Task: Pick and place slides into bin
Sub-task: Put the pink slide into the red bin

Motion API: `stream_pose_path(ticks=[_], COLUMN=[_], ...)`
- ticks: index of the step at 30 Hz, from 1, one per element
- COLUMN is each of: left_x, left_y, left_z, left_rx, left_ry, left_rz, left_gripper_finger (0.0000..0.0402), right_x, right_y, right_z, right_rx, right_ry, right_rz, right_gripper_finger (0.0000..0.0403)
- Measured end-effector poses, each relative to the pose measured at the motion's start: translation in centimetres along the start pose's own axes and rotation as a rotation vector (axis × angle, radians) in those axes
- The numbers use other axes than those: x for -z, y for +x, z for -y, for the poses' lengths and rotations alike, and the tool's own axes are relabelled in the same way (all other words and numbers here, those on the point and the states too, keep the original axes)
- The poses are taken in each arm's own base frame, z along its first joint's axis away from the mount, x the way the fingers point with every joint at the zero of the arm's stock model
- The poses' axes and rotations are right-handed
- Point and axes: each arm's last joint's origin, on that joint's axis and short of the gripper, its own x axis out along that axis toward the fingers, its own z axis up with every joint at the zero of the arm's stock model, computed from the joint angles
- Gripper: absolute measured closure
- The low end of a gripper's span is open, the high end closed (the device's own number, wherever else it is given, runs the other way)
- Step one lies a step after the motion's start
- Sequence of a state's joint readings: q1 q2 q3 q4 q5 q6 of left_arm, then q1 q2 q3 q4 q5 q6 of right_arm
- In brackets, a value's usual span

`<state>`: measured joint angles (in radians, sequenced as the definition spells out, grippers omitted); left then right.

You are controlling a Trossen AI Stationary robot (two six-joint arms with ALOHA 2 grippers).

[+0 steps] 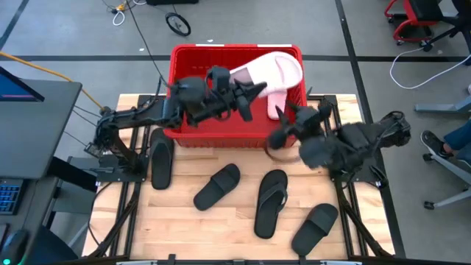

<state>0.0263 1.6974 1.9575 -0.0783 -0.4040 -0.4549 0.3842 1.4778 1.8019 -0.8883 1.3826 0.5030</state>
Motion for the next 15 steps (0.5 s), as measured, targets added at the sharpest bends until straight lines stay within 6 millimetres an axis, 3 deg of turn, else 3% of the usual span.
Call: stream_pose_path(ticks=[7, 11, 15], left_x=[-2.3, -3.5, -4.8], left_y=[1.6, 2.2, 2.6], left_z=[-4.1, -6.4, -8.9], left_rx=[0.006, -0.007, -0.003], left_ry=[0.01, 0.024, 0.039], left_rz=[0.015, 0.025, 0.026], left_gripper_finger=[0.0391, 0.0388, 0.0379], right_x=[0.5, 2.4, 4.9], right_y=[6.5, 9.8, 12.4], right_z=[1.2, 1.4, 0.9], right_rx=[0.05, 0.146, 0.126], right_ry=[-0.075, -0.147, -0.216], right_rz=[-0.125, -0.175, -0.215], right_gripper_finger=[0.0247, 0.0247, 0.0247])
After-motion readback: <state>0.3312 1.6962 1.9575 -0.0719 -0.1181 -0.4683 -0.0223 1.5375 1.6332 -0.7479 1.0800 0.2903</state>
